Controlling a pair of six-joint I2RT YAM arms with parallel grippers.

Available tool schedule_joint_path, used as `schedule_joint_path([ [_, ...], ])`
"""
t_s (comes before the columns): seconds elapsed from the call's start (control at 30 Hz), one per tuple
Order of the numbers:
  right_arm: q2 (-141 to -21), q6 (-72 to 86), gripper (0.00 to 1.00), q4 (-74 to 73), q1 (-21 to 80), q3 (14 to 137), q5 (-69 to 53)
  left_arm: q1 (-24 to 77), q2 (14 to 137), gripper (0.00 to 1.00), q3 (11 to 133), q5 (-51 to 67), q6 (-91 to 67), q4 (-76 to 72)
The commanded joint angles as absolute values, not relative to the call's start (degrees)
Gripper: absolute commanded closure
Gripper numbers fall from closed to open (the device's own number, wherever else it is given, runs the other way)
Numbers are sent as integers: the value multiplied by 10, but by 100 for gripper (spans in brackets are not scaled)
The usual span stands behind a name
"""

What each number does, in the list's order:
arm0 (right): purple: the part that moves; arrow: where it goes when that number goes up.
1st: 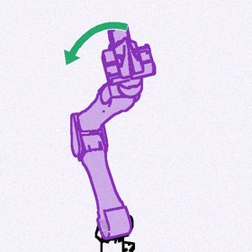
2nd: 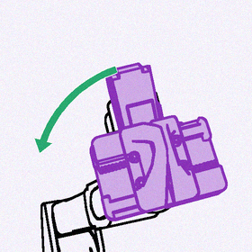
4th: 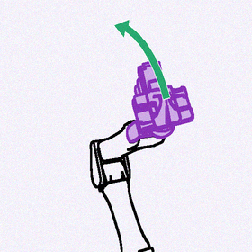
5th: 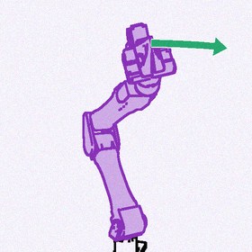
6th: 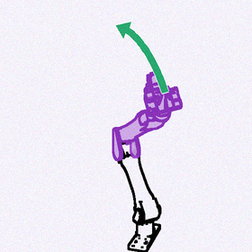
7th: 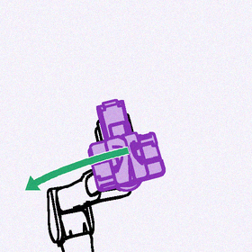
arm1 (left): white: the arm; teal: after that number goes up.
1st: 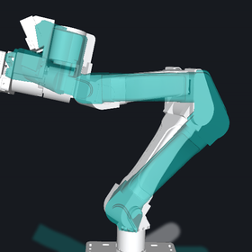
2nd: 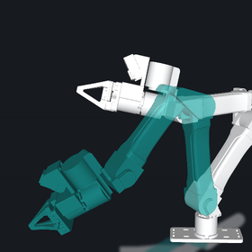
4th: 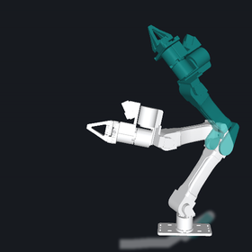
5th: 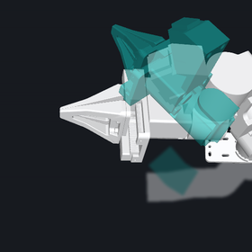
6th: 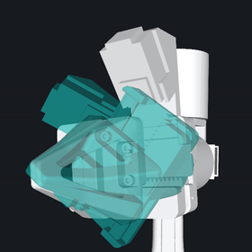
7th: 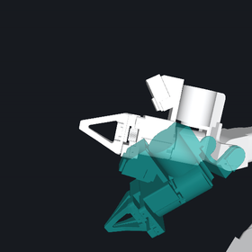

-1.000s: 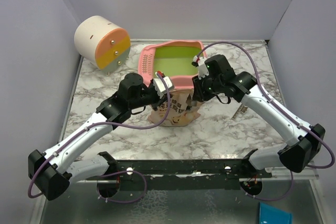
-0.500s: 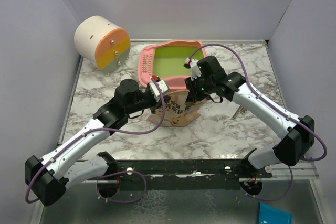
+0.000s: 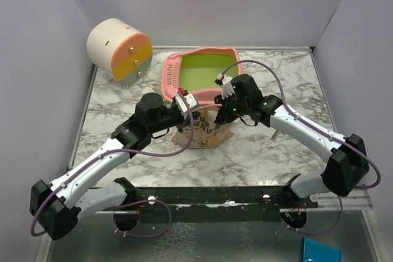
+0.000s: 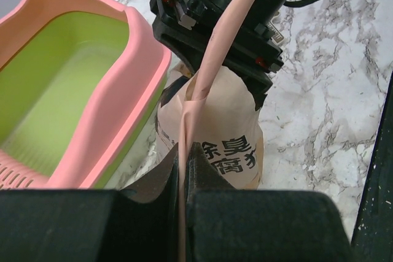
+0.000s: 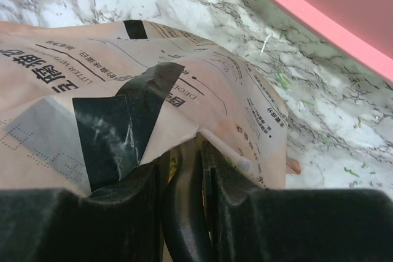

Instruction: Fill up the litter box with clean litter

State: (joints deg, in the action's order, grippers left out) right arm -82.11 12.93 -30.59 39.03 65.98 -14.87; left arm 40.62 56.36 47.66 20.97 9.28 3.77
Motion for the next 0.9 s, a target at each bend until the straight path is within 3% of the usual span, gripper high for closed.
schedule_joint_path([
  [0.0, -857, 161, 99, -279, 407, 591, -206, 412, 555, 100, 490, 240, 84, -64],
  [0.6, -811, 261, 99, -104, 407, 511, -250, 412, 560, 100, 471, 166, 130, -45],
  [0.87, -814, 304, 99, 18, 392, 480, -324, 412, 532, 100, 445, 152, 135, -73],
])
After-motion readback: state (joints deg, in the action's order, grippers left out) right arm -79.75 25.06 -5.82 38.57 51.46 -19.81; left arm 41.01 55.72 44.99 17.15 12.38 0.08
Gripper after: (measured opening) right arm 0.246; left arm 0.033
